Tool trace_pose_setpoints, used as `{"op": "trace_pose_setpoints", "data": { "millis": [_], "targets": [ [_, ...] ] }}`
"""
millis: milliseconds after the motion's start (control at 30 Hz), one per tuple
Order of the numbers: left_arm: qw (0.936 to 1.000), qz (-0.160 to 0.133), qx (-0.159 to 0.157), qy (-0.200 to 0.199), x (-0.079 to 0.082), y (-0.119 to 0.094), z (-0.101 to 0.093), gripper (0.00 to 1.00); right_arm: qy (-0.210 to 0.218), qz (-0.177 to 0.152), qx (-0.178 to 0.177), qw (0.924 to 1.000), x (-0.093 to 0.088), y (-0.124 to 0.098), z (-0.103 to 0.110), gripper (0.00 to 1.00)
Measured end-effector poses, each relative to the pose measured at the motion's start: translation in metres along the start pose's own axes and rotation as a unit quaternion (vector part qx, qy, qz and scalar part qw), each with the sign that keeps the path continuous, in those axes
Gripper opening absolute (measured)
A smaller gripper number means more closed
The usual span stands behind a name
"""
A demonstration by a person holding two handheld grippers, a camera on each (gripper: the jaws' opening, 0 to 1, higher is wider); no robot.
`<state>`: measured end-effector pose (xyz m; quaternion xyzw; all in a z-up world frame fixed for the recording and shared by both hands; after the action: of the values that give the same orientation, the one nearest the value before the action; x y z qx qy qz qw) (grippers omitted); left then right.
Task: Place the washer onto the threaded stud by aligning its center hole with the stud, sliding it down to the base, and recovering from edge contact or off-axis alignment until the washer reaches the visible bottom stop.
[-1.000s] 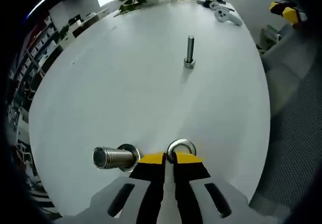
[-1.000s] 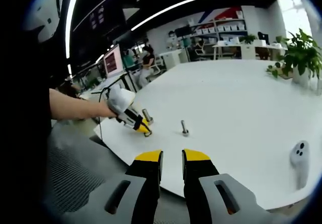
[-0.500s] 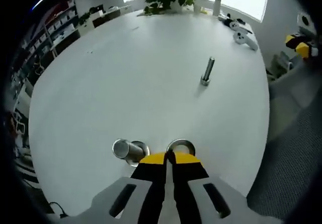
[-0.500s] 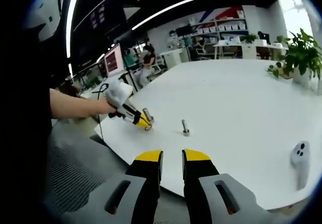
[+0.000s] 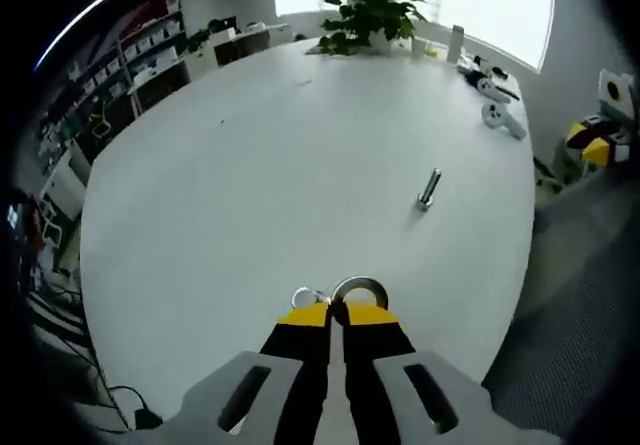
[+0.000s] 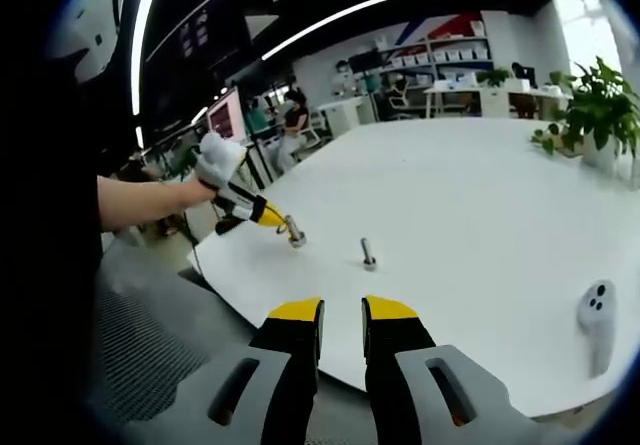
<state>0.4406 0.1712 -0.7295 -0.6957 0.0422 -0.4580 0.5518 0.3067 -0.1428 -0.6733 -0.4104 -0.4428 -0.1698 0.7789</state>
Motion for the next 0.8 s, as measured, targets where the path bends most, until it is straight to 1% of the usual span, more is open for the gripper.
{"op": "trace_pose_setpoints", "data": {
  "millis": [67, 200, 533, 633, 800],
  "targets": [
    [0.9999, 0.003, 0.011, 0.006, 0.002, -0.001, 0.007, 0.01, 0.0, 0.0, 0.0, 1.0, 0.0, 0.0, 0.0, 0.18],
    [0.9997, 0.011, 0.019, 0.002, 0.002, 0.002, 0.017, 0.01, 0.001, -0.001, 0.0, 1.0, 0.001, 0.0, 0.001, 0.18],
    [0.999, 0.029, 0.028, 0.018, 0.001, 0.011, 0.022, 0.01, 0.003, -0.002, -0.001, 1.0, 0.001, 0.0, 0.001, 0.18],
    [0.9992, 0.027, 0.027, 0.013, 0.001, 0.011, 0.024, 0.01, 0.005, -0.003, -0.001, 1.0, 0.002, 0.0, 0.001, 0.18],
    [0.9991, 0.026, 0.023, 0.025, 0.002, 0.012, 0.024, 0.02, 0.005, -0.002, 0.0, 1.0, -0.001, -0.001, -0.001, 0.18]
  ]
}}
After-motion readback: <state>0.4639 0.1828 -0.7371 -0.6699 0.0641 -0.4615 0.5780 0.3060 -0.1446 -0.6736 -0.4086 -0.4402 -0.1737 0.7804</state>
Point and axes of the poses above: the point that each gripper's makers call its tool centre point, and the gripper's own axes: y roughly forward along the fingers, z roughly to its left, x roughly out of its top, the point moved 7 cm from there along -y, roughly backward along the fingers
